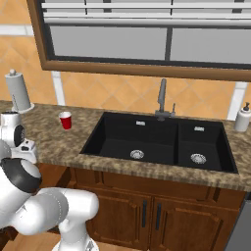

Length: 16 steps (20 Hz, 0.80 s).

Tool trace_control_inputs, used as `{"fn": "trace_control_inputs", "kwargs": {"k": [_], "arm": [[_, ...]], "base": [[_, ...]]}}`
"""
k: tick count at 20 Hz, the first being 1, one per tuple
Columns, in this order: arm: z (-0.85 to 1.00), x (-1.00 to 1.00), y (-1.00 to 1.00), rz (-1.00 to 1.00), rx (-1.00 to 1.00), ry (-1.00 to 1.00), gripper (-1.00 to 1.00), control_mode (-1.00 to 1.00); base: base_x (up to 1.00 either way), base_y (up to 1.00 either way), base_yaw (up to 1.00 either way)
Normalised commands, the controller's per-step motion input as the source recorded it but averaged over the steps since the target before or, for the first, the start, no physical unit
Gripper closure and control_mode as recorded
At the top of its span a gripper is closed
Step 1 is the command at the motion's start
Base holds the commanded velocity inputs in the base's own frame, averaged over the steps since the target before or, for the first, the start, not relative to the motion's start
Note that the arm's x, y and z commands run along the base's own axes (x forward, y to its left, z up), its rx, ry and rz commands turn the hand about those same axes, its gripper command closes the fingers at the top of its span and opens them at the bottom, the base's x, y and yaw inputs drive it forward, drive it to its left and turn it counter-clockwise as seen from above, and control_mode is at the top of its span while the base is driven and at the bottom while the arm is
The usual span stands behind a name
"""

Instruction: Pick the rolling pin from the drawer and place it on the counter.

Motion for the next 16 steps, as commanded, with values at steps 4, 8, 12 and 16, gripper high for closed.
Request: {"fn": "trace_control_inputs", "kwargs": {"k": [4,8,12,16], "arm": [[-0.25,0.00,0.30,0.00,-0.05,0.02,-1.00,-1.00],[-0.22,0.00,0.10,0.00,-0.04,-0.02,-1.00,-1.00],[-0.18,0.00,0.01,0.00,-0.03,-0.08,-1.00,-1.00],[-0.26,0.02,0.11,0.00,-0.04,0.00,-1.00,-1.00]], "base": [[0.00,0.00,0.00],[0.00,0.00,0.00],[0.00,0.00,0.00],[0.00,0.00,0.00]]}}
